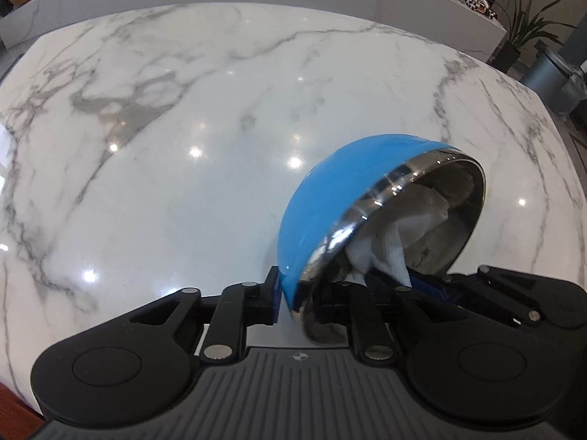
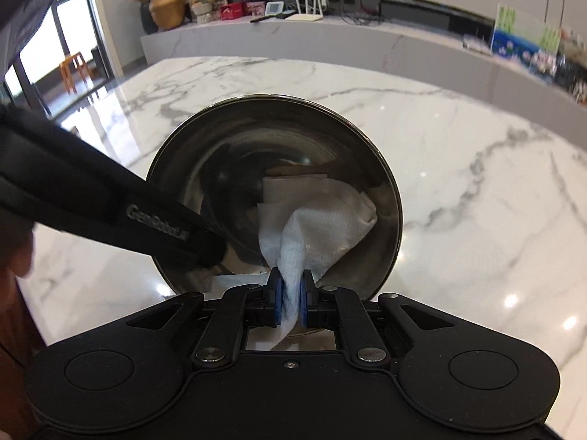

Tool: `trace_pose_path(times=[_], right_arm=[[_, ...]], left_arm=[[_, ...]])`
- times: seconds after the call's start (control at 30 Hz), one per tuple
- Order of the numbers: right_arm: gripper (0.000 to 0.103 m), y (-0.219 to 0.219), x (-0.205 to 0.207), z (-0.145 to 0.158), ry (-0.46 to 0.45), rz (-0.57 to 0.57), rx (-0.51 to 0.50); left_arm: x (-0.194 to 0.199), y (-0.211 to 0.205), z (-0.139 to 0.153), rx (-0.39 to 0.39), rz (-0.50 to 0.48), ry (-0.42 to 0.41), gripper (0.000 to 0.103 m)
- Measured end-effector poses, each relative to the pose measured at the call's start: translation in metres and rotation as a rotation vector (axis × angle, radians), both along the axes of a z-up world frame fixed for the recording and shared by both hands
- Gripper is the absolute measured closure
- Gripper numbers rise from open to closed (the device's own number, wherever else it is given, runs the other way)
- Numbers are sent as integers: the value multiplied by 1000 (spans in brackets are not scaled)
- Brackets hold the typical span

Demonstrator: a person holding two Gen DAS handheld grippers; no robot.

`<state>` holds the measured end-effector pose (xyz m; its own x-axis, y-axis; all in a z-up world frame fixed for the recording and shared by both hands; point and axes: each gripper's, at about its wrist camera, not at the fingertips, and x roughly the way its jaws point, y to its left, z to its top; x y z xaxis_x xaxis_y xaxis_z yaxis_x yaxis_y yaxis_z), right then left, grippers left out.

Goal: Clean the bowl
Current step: 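Hold the bowl with the left gripper while the right gripper wipes around the inside, then rotate the bowl with the left gripper while the right gripper keeps wiping inside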

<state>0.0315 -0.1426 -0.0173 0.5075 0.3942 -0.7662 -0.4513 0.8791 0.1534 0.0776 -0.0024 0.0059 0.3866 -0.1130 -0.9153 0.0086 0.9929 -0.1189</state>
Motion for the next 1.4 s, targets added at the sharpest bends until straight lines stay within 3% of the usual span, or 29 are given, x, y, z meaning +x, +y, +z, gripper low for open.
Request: trace_pose_path(times=[0.23,0.6,0.7,1.1,1.4], right_arm=[[95,0,-9,3,-6,20,-13],[96,18,-23,13,-180,25,-229],[96,19,-24,13,-199,26,-246],[96,14,-15,12,-101,-9,-143],[96,11,-15,11,17,-31,3]], left_arm=[[1,-2,4,39,-30,1,89],[1,-9,7,111,-76,-6,89],[2,-8,8,120,-83,-8,89],[4,0,3,36,-35,-1,88],[-1,3,-9,1,-12,30,84]])
